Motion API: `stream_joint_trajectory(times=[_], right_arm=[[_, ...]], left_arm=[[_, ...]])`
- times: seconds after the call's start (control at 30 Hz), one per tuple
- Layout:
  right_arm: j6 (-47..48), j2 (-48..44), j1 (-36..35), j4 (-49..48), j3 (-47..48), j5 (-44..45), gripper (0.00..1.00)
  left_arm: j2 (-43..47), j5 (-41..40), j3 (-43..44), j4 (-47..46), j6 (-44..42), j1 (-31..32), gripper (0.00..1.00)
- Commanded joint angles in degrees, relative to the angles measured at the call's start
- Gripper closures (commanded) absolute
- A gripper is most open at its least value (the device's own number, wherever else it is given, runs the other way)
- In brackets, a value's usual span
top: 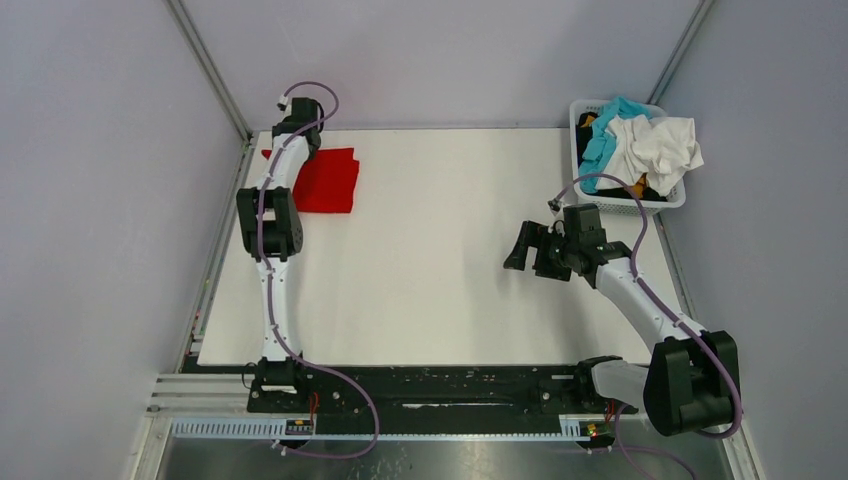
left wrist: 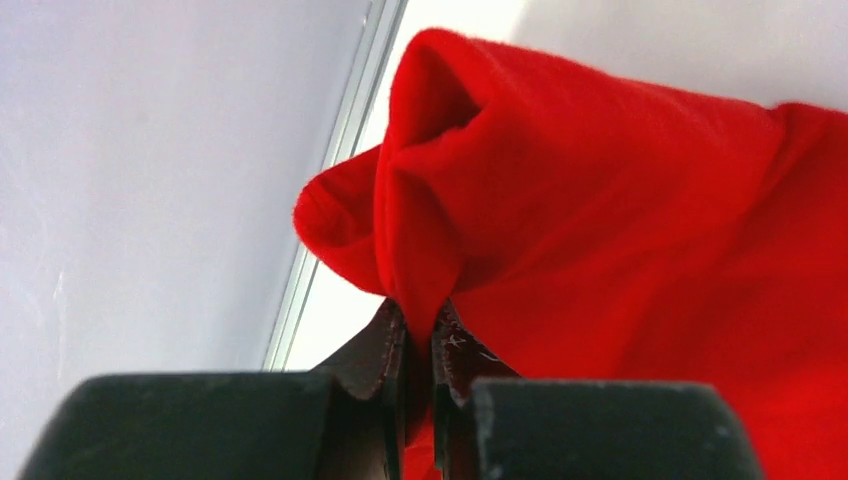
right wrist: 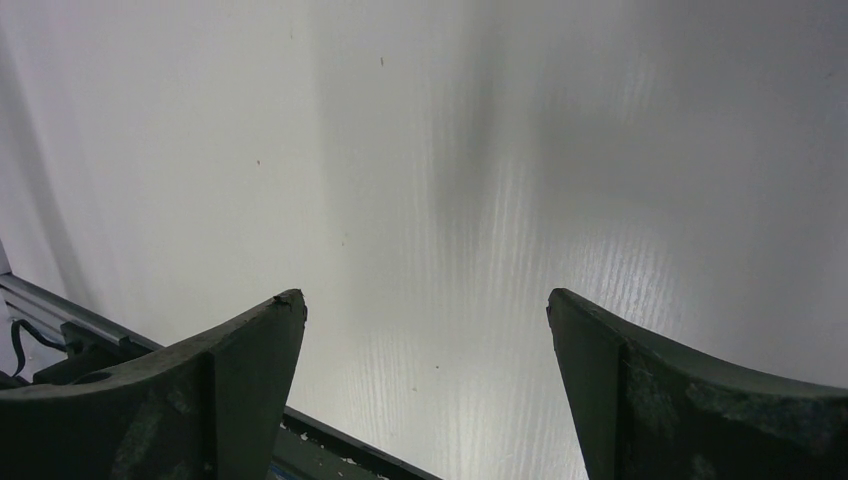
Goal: Fold and stack the t-shirts
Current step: Put the neatly folded tshirt into the corner of the board with the left arm, then reset both arms
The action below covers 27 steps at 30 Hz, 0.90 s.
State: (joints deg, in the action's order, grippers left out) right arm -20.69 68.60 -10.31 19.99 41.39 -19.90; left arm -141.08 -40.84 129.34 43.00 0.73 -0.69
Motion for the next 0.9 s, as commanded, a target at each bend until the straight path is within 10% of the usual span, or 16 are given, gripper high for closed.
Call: stream_joint_trajectory(times=[0.0,0.37,0.5,0.87], right_arm=[[1.1,0.2,0.3,0.2,2.6,2.8,0.01],[1.4,-0.9,0.3,0.9,3.1,4.9,0.00],[0.8,-1.6,0.3,1.4,3.2,5.1,0.01],[-0.2,-6.4,0.3,2.9,2.4,8.0,0.01]], left_arm=[[-3.8,-4.0,7.6,-5.8,-4.9,-2.4,0.96],[-2.3,-8.4,9.0,-12.0,-3.3,-3.0,0.70],[5.3,-4.6,2.2,-11.8,2.4,-2.4,0.03],[22.5,7.0,-9.4,-8.9,11.9,6.6,0.01]])
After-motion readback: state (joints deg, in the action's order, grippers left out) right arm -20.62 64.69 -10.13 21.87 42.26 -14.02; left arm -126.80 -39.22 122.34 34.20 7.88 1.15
